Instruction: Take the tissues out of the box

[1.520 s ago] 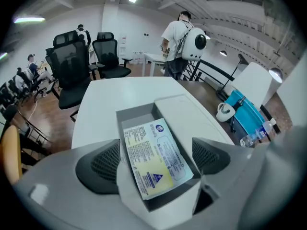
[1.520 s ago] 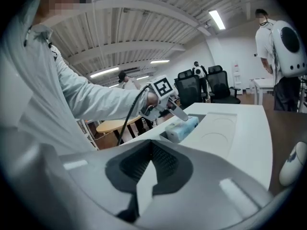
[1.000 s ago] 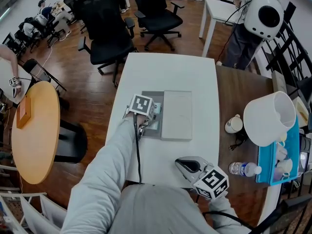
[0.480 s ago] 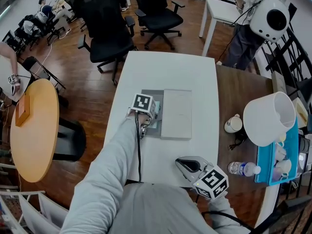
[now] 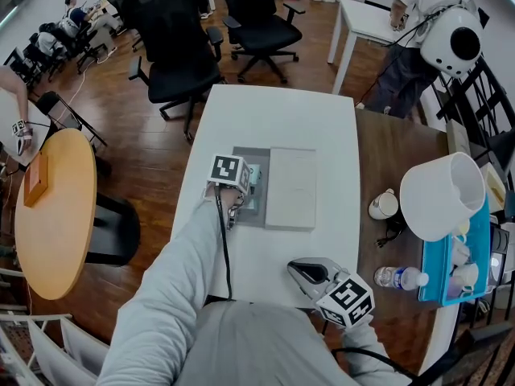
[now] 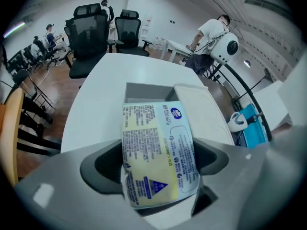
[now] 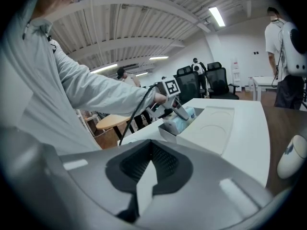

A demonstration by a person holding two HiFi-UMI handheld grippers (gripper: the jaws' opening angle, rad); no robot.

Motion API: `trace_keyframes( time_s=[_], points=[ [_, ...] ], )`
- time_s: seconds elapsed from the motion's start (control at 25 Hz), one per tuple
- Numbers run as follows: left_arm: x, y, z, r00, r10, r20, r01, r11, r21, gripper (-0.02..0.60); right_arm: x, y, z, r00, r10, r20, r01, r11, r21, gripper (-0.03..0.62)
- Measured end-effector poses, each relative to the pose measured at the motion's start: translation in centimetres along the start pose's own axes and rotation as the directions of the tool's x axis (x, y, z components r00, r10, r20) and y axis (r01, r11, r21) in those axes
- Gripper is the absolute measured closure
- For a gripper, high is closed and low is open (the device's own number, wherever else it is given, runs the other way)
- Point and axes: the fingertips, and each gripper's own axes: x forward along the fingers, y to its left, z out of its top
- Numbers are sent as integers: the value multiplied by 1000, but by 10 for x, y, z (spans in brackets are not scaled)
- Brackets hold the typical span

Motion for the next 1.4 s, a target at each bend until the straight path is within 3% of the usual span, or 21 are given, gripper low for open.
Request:
trace_keyframes(
  time_s=[0.12, 0.28, 0.44, 0.56, 0.68, 0.76, 0.84, 0.92, 1.08, 1.24, 1.4],
  points=[
    [-19, -6, 4, 998, -54, 41, 53, 998, 17, 135, -1, 0, 0, 1000, -7, 4, 7, 1000, 2, 591],
    [-48, -18, 4, 997, -56, 54, 48, 989, 138, 141, -2, -3, -1, 1000, -10, 13, 9, 1000, 22, 591],
    [-51, -20, 3, 996, -68, 57, 60, 991, 123, 142, -2, -3, 0, 1000, -6, 20, 5, 1000, 30, 591],
    [-68, -28, 7, 991, -94, 100, 79, 986, 147, 143, -3, -1, 5, 1000, -6, 26, 6, 1000, 19, 591],
    [-105, -44, 13, 977, -140, 161, 101, 968, 228, 143, -5, 1, 7, 999, -10, 35, 10, 1000, 24, 591],
    [-138, -59, 14, 963, -192, 191, 125, 940, 317, 143, -7, 1, 6, 999, -11, 42, 10, 999, 35, 591],
    [-171, -77, 6, 950, -257, 179, 157, 885, 438, 143, -9, 1, 5, 999, -16, 41, 14, 999, 42, 591],
    [-195, -92, -11, 948, -292, 123, 175, 806, 566, 143, -10, 0, 3, 999, -20, 39, 18, 999, 46, 591],
    [-191, -98, -69, 978, -203, -56, 173, 627, 760, 141, -11, 0, 4, 999, -24, 42, 22, 999, 48, 591],
    [-142, -91, -133, 971, -79, -225, 237, 436, 868, 141, -12, 2, 4, 999, -31, 35, 29, 999, 43, 591],
    [-100, -90, -177, 938, -32, -344, 337, 312, 888, 141, -12, 5, 2, 999, -38, 18, 38, 998, 43, 591]
  ],
)
